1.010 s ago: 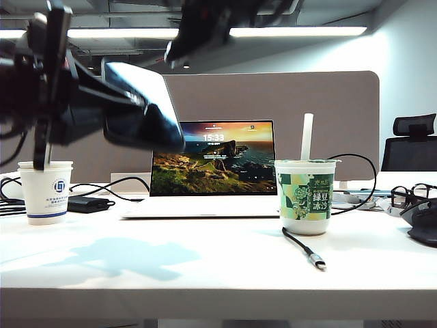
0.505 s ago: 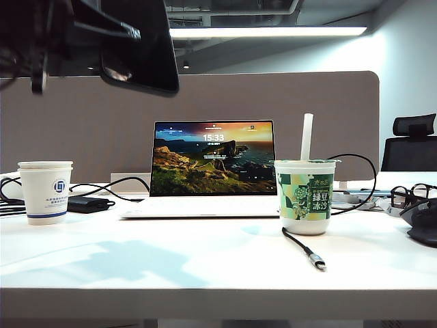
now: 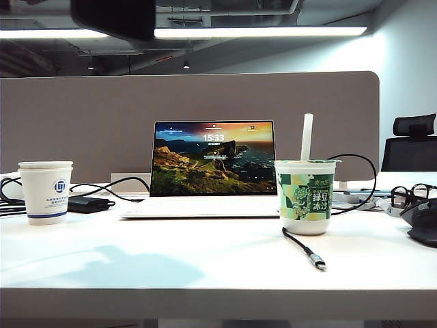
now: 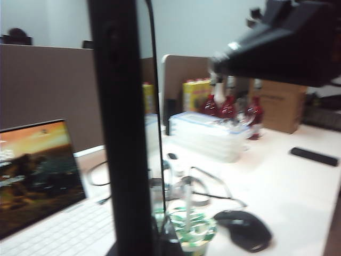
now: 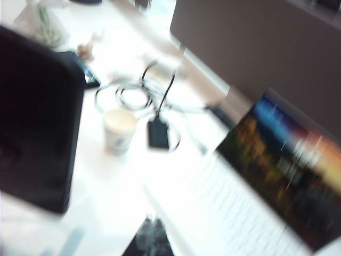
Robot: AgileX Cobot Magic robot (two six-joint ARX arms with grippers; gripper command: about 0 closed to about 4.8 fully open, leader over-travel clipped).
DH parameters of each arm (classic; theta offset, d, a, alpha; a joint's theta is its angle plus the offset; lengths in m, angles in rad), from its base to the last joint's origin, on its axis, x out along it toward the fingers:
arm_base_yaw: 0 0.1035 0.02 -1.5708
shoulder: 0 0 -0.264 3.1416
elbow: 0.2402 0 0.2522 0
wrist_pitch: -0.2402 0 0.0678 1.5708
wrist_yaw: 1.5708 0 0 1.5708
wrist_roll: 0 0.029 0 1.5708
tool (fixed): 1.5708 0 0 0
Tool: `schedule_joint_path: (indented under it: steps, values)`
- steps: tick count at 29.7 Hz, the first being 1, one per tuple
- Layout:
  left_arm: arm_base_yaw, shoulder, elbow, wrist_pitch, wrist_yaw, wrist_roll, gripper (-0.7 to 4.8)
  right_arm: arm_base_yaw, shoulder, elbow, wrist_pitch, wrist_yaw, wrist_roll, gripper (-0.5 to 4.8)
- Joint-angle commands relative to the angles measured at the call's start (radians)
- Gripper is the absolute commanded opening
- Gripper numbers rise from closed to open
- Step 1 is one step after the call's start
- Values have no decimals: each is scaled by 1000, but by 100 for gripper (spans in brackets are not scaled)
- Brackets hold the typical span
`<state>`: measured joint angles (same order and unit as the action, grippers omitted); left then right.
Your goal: Pick up the black phone, pick up the charger plug, insert the charger plug into the phone's charging port, and finally place the connected phone back on the desk.
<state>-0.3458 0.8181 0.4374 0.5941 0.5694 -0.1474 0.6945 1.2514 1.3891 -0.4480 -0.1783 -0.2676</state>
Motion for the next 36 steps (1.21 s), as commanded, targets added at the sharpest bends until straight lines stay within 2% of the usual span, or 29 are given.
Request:
schedule_joint_path:
  steps: [1, 6, 12, 14, 18, 25, 29, 34, 36]
  values:
    - [0, -39, 34, -64, -55, 79, -6, 1, -24, 3, -144, 4, 151, -1]
    - [0, -57, 63, -98, -57, 95, -6, 0, -32, 3, -333, 1, 339, -1]
    - [0, -58, 71, -99, -53, 88, -6, 1, -27, -8, -535, 3, 350, -1]
    - [0, -58, 71, -99, -53, 88, -6, 0, -28, -23, -566, 10, 351, -1]
    - [0, -58, 71, -99, -51, 88, -6, 2, -28, -77, -587, 108, 381, -1]
    - [0, -68, 71, -101, -49, 87, -6, 1, -28, -254, -527, 116, 501, 5]
    - [0, -69, 71, -103, -49, 87, -6, 1, -28, -353, -428, 97, 526, 175]
    - [0, -69, 71, -121, -49, 87, -6, 1, -27, -451, -257, 96, 608, 196]
    - [0, -69, 71, -127, -49, 87, -6, 1, -23, -483, -201, 94, 625, 240]
